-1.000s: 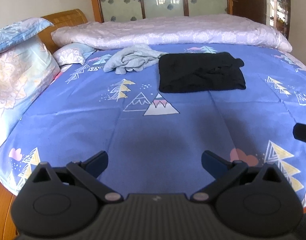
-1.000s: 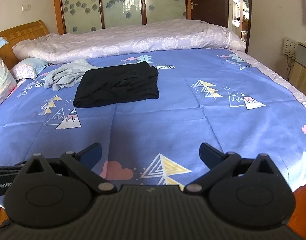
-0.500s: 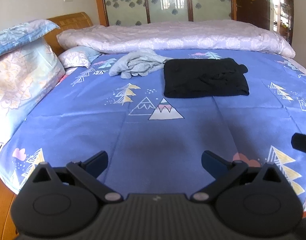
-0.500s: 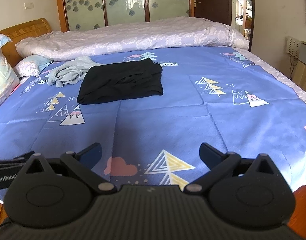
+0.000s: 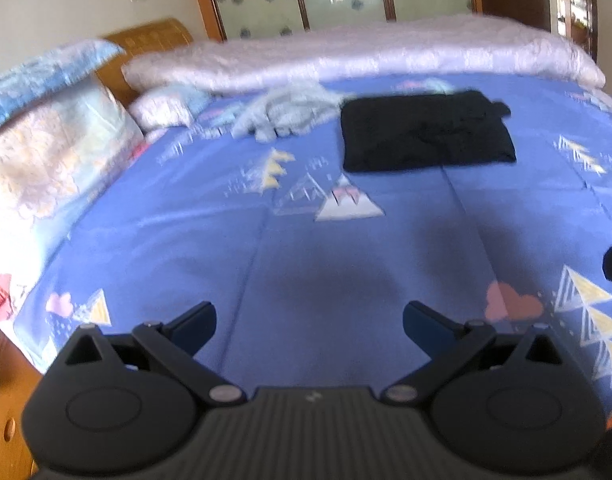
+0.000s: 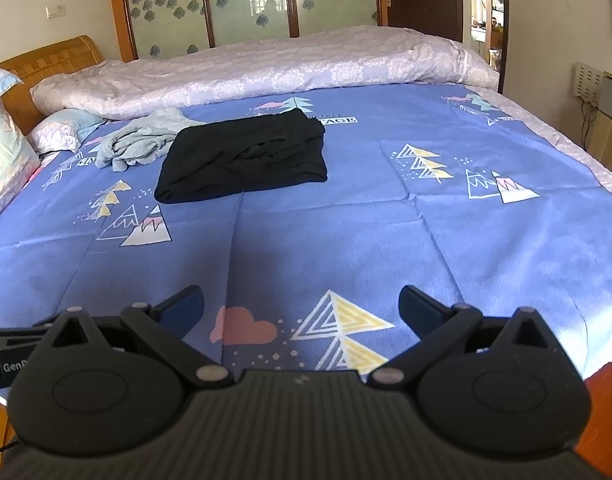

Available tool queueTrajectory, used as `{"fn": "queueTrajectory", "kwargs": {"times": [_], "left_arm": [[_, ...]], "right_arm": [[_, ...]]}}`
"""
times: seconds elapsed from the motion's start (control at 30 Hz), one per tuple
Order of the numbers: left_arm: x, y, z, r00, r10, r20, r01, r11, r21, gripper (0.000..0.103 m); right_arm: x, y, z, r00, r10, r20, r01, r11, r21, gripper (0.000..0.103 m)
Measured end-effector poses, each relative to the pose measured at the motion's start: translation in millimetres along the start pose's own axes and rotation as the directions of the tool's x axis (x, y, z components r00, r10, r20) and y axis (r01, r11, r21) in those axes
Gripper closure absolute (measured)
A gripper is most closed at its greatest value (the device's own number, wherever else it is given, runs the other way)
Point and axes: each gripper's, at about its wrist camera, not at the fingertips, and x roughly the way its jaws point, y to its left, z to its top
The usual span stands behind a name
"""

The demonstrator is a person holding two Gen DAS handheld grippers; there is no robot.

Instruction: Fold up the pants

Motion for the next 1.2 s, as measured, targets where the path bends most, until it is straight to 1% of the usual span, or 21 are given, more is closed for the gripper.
{"fn": "queueTrajectory", "kwargs": {"times": [0.07, 0.17, 0.27, 0.47, 0.63, 0.7, 0.8, 0.9, 1.2], "left_arm": [[0.3, -0.9, -0.1, 0.999, -0.021, -0.025, 0.021, 1.0, 0.016, 0.0], [-4.4, -2.2, -1.4, 1.0, -0.03, -0.009, 0.03, 0.999, 0.029, 0.0], [-5.5, -1.3, -1.6, 0.999, -0.048, -0.014, 0.048, 0.999, 0.019, 0.0], [-3.3, 0.6, -1.6, 0.998, -0.057, -0.031, 0.057, 0.998, 0.009, 0.0], [-4.0, -0.8, -2.4, 0.998, -0.045, -0.04, 0.045, 0.999, 0.012, 0.0], [-3.0, -2.4, -3.0, 0.998, -0.024, -0.054, 0.025, 1.0, 0.017, 0.0], [0.4, -2.3, -4.1, 0.997, -0.013, -0.077, 0.014, 1.0, 0.017, 0.0], [1.8, -1.0, -4.6, 0.996, -0.019, -0.089, 0.02, 1.0, 0.011, 0.0], [1.2, -2.8, -4.8, 0.995, -0.029, -0.091, 0.031, 0.999, 0.019, 0.0]], "right_arm": [[0.6, -1.4, -0.6, 1.0, 0.002, -0.006, -0.002, 1.0, 0.003, 0.0], [0.4, -3.2, -0.8, 1.0, 0.006, -0.008, -0.005, 1.0, 0.005, 0.0], [0.5, -3.2, -0.9, 1.0, 0.005, -0.009, -0.005, 1.0, 0.004, 0.0], [0.9, -5.7, -2.4, 1.0, 0.011, -0.018, -0.011, 1.0, 0.002, 0.0], [0.7, -5.8, -2.8, 1.0, 0.015, -0.021, -0.015, 1.0, -0.006, 0.0], [0.9, -6.5, -3.1, 1.0, 0.016, -0.023, -0.016, 1.0, -0.008, 0.0], [2.0, -6.9, -3.6, 0.999, 0.018, -0.029, -0.019, 1.0, -0.006, 0.0], [2.6, -7.6, -4.0, 0.999, 0.019, -0.033, -0.019, 1.0, -0.005, 0.0], [3.2, -10.1, -3.5, 0.999, 0.019, -0.035, -0.019, 1.0, -0.004, 0.0]]}}
